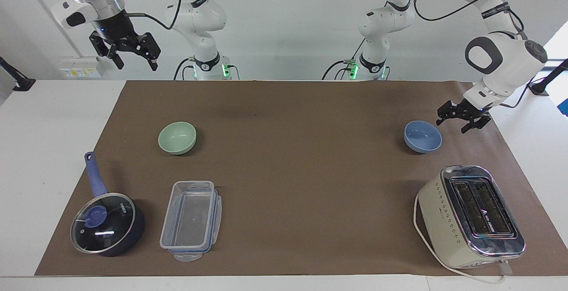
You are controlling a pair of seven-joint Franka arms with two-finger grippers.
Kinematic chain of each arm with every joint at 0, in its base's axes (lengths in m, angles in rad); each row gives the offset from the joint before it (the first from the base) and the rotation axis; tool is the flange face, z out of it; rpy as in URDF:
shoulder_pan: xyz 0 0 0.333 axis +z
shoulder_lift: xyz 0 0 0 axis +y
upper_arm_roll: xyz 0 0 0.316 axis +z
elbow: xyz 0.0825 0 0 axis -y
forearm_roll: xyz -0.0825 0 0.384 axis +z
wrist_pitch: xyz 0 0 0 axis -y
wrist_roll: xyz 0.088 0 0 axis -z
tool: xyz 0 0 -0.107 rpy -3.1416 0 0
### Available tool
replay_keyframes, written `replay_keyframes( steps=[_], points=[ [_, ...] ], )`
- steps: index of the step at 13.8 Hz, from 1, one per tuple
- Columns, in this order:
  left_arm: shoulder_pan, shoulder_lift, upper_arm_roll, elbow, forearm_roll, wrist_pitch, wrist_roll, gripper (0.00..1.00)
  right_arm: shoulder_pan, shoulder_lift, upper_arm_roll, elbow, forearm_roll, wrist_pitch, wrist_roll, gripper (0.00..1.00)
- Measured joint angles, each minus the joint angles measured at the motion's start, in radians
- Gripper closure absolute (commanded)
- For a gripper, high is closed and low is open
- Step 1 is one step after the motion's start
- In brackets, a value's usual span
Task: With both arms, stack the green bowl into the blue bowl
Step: 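Reach the left gripper to the rim of the pale blue bowl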
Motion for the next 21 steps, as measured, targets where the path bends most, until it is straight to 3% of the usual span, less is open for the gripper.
replay_keyframes(
  steps=[7,8,10,13,14,21],
  points=[
    [0.0,0.09,-0.01,-0.039,-0.095,0.127,0.002,0.0,-0.001,0.0,0.0,-0.002,0.0,-0.001,0.0,0.0],
    [0.0,0.103,-0.01,-0.041,-0.098,0.136,0.002,0.05,-0.001,0.0,0.0,-0.002,0.0,-0.001,0.0,0.0],
    [0.001,0.116,-0.008,-0.045,-0.121,0.143,0.002,0.36,-0.001,0.0,0.0,-0.004,0.0,-0.001,0.0,0.0],
    [0.002,0.115,-0.007,-0.05,-0.153,0.139,0.002,0.91,-0.001,-0.001,0.0,-0.005,0.0,-0.001,0.0,0.0],
    [0.002,0.115,-0.007,-0.051,-0.163,0.134,0.002,1.0,-0.001,-0.001,0.0,-0.005,0.0,-0.001,0.0,0.0],
    [0.002,0.088,-0.008,-0.05,-0.193,0.076,0.002,1.0,-0.002,-0.002,-0.001,-0.006,0.0,-0.001,0.0,0.0]
  ],
)
